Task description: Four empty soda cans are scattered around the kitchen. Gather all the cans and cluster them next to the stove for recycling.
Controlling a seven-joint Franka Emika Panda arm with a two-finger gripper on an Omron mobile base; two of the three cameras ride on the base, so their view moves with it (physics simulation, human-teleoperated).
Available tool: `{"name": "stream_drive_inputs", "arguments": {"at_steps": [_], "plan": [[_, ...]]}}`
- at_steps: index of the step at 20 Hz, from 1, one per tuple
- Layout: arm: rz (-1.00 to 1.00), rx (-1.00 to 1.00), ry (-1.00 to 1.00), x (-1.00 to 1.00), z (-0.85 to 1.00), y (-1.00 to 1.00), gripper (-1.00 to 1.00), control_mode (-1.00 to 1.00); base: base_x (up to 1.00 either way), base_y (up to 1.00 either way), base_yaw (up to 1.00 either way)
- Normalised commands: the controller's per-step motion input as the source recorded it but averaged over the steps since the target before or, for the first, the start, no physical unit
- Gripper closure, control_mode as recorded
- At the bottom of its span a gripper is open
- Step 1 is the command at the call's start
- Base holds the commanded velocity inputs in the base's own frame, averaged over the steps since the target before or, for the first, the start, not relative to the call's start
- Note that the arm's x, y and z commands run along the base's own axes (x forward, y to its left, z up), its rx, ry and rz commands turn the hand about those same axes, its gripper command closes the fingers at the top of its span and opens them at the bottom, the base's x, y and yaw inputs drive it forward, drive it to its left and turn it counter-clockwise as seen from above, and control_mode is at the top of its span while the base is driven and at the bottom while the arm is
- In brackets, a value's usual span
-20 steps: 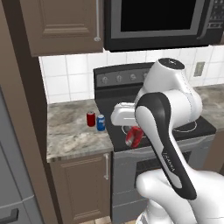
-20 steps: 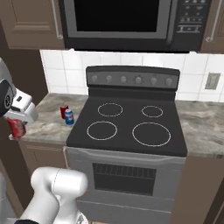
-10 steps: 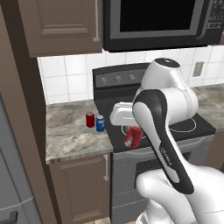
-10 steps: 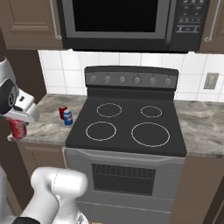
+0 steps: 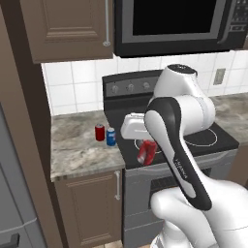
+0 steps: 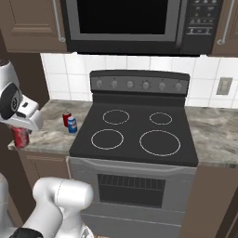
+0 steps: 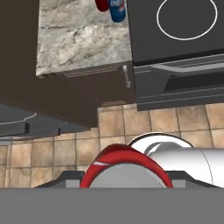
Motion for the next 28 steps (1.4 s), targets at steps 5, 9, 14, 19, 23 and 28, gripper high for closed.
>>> {"name": "stream_drive_inputs", "arguments": {"at_steps": [5, 9, 14, 19, 23, 28], "plan": [[0.00, 0.00, 0.00, 0.35, -0.34, 0.01, 1.00, -1.00, 0.00, 0.00, 0.00], [0.00, -0.02, -0.02, 0.29, -0.22, 0.00, 1.00, -1.00, 0.00, 0.00, 0.00], [0.00, -0.01, -0.02, 0.34, -0.17, 0.03, 1.00, -1.00, 0.00, 0.00, 0.00], [0.00, 0.00, 0.00, 0.38, -0.04, 0.05, 1.00, -1.00, 0.00, 0.00, 0.00], [-0.02, 0.00, 0.00, 0.36, -0.04, 0.00, 1.00, -1.00, 0.00, 0.00, 0.00], [0.00, 0.00, 0.00, 0.44, -0.38, 0.00, 1.00, -1.00, 0.00, 0.00, 0.00]]}}
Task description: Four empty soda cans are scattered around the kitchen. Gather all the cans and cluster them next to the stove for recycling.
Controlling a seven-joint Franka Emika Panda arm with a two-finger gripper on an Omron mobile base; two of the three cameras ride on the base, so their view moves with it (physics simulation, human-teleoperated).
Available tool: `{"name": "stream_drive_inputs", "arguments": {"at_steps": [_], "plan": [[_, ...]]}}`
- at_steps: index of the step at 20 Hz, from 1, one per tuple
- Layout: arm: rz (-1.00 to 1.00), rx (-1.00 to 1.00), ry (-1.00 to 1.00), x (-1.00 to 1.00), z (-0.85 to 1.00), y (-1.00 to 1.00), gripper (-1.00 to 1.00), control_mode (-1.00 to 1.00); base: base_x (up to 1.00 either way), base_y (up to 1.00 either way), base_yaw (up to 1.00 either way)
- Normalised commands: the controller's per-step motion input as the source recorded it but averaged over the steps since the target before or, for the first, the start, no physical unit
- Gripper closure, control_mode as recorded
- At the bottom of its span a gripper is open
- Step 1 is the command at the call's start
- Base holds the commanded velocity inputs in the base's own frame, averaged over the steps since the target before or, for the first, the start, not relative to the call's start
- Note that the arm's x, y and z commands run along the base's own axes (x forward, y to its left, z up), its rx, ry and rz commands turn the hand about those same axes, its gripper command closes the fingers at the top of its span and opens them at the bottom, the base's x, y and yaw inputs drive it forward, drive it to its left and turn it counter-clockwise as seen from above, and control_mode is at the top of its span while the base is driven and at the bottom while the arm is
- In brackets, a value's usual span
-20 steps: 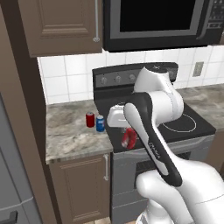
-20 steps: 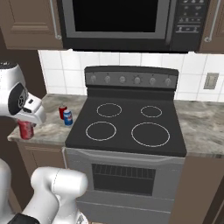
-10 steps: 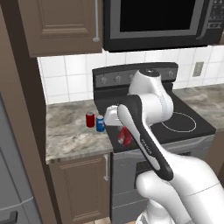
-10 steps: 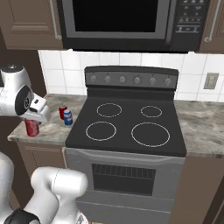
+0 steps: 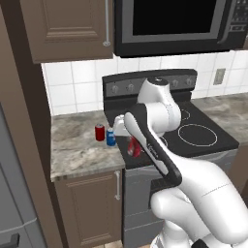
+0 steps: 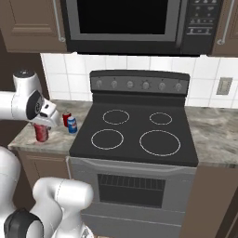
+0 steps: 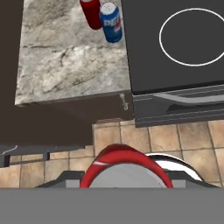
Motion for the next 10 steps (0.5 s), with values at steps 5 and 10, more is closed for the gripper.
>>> {"name": "stream_drive_inputs", "arguments": {"at_steps": [5, 10], "plan": [[0.00, 0.00, 0.00, 0.36, -0.28, 0.00, 1.00, -1.00, 0.00, 0.00, 0.00], [0.00, -0.01, 0.00, 0.33, -0.08, 0.16, 1.00, -1.00, 0.00, 0.00, 0.00]]}}
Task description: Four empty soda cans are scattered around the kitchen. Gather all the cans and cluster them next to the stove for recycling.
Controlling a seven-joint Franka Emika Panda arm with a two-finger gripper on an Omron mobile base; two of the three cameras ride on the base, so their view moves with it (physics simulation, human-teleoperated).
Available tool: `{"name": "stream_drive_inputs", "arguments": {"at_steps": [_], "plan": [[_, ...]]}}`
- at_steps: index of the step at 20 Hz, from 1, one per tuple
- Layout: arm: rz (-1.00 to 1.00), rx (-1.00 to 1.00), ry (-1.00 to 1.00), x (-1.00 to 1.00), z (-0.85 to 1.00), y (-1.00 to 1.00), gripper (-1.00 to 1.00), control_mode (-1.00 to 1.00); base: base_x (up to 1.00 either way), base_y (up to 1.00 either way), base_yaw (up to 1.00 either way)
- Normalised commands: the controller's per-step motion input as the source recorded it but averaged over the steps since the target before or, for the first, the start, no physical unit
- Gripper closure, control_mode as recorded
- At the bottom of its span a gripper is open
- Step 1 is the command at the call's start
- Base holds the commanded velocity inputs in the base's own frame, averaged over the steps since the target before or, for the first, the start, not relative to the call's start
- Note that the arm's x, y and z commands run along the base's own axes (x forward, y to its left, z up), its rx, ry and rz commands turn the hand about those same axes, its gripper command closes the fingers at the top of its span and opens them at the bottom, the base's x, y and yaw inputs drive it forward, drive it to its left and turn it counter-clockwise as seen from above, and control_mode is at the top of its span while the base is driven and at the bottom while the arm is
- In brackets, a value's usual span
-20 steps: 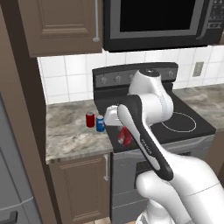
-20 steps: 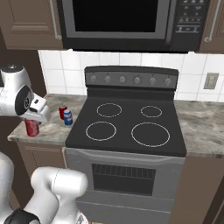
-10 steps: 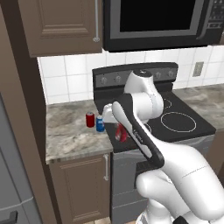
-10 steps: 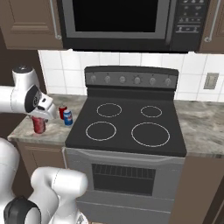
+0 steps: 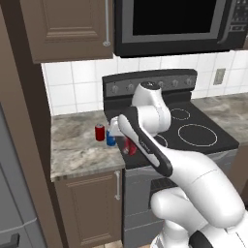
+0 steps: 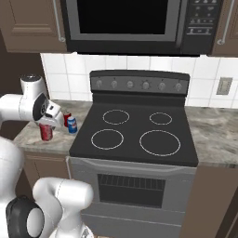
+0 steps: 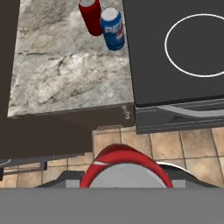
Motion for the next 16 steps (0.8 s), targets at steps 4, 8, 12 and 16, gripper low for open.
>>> {"name": "stream_drive_inputs", "arguments": {"at_steps": [4, 8, 12, 16], "plan": [[0.00, -0.01, -0.01, 0.11, -0.09, 0.04, 1.00, -1.00, 0.00, 0.00, 0.00], [0.00, 0.00, 0.00, 0.14, -0.16, 0.00, 1.00, -1.00, 0.00, 0.00, 0.00], [0.00, 0.00, 0.00, 0.31, -0.33, 0.01, 1.00, -1.00, 0.00, 0.00, 0.00], [0.00, 0.00, 0.00, 0.28, -0.31, 0.00, 1.00, -1.00, 0.00, 0.00, 0.00]]}}
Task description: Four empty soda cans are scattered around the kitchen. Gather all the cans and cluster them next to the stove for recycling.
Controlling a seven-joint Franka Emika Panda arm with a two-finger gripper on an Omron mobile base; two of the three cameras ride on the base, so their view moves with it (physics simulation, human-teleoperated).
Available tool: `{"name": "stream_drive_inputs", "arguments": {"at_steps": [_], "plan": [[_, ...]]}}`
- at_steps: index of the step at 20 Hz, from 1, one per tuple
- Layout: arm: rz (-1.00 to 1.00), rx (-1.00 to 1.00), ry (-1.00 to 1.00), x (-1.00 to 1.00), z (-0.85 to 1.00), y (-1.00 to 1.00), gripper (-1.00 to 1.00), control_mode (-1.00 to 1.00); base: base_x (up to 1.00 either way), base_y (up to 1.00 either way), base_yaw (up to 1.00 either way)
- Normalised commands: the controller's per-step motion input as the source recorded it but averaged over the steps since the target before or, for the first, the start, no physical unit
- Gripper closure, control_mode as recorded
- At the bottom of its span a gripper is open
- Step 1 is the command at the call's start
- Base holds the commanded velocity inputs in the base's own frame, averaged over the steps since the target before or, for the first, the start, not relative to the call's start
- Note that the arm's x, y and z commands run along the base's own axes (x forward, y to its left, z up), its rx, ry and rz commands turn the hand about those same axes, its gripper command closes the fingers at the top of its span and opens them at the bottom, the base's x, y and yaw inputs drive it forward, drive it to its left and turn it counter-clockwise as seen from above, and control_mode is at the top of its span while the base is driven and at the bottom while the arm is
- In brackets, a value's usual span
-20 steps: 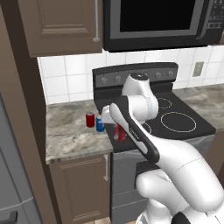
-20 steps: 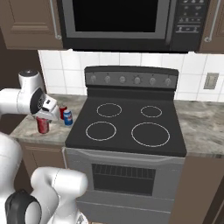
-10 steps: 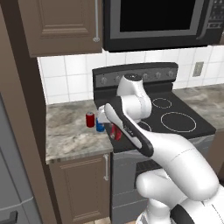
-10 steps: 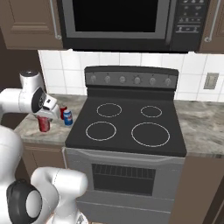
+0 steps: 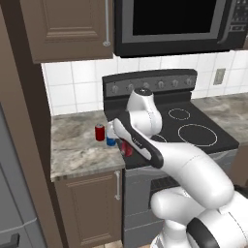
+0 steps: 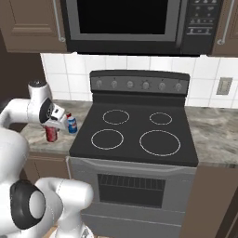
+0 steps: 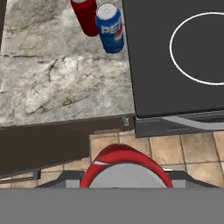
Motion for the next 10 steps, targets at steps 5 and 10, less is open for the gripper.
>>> {"name": "stream_drive_inputs", "arguments": {"at_steps": [5, 10], "plan": [[0.00, 0.00, 0.00, 0.31, -0.17, 0.02, 1.00, -1.00, 0.00, 0.00, 0.00], [0.00, -0.02, -0.01, 0.36, -0.21, 0.13, 1.00, -1.00, 0.00, 0.00, 0.00]]}}
